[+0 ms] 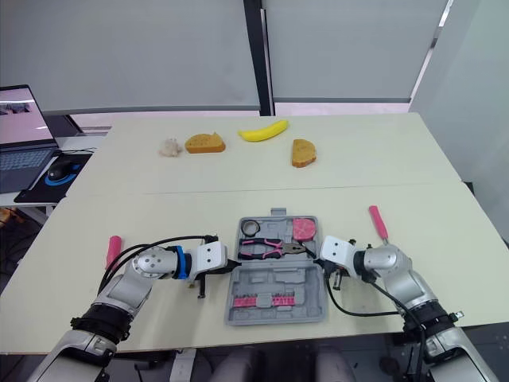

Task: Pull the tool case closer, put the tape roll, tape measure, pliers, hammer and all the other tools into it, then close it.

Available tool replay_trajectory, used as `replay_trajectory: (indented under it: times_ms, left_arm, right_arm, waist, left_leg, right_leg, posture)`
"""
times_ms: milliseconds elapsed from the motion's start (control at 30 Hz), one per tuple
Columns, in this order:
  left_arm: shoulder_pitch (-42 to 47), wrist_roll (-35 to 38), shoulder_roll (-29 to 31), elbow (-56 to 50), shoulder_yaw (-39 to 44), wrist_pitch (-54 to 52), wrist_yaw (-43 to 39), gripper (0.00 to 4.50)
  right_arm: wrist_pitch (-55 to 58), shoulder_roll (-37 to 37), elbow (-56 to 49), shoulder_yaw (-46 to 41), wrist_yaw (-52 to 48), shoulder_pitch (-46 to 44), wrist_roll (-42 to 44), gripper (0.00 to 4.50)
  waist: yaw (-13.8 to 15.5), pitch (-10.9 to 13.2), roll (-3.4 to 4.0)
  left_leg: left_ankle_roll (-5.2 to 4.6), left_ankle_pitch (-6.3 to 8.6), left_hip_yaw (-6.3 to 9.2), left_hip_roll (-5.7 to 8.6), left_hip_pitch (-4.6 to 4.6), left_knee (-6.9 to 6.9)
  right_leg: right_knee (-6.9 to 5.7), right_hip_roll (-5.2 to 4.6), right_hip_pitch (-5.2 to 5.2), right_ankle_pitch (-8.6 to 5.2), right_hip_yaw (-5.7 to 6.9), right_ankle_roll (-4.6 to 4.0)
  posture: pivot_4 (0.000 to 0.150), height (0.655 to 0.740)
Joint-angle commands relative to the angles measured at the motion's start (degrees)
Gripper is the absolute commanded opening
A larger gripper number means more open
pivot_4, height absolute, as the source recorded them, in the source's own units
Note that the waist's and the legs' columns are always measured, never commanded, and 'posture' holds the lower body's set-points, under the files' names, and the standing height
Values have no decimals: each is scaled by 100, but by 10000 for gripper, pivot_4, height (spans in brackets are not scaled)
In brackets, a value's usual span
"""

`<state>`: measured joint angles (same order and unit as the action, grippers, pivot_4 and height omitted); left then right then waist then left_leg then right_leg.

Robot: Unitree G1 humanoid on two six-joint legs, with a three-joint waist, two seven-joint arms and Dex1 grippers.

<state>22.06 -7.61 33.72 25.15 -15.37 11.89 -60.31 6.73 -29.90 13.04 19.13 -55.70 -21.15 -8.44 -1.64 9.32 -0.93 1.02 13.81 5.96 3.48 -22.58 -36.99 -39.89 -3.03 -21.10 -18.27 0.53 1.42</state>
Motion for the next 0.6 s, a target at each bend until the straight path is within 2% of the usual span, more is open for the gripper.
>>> replay_trajectory:
  times_ms: [33,333,500,600]
  left_arm:
    - [84,-70,-134,54,-145,89,75,175]
    - [58,-49,-92,56,-131,178,18,175]
    - [-58,337,343,-326,205,5,-289,175]
    - [-102,454,640,-343,353,55,-383,175]
  right_arm:
    - [-228,236,-88,152,4,-146,50,0]
    - [-174,193,-136,118,46,-112,13,0]
    - [231,-123,-742,-309,71,287,276,0]
    - [258,-522,-1094,-482,260,572,48,0]
  waist:
    - [0,0,0]
    - [-1,-2,1]
    - [-5,-1,1]
    - [0,0,2]
  left_leg:
    - [0,0,0,0,0,0]
    - [0,0,0,0,1,0]
    - [0,0,0,-1,-15,2]
    - [0,0,0,0,-30,1]
  right_leg:
    - [0,0,0,0,-1,0]
    - [0,0,0,0,-1,0]
    - [-1,0,-18,0,-3,0]
    - [0,-1,-31,0,-2,-1]
  posture:
    - [1500,7361]
    - [1500,7361]
    - [1500,7361]
    - [1500,7361]
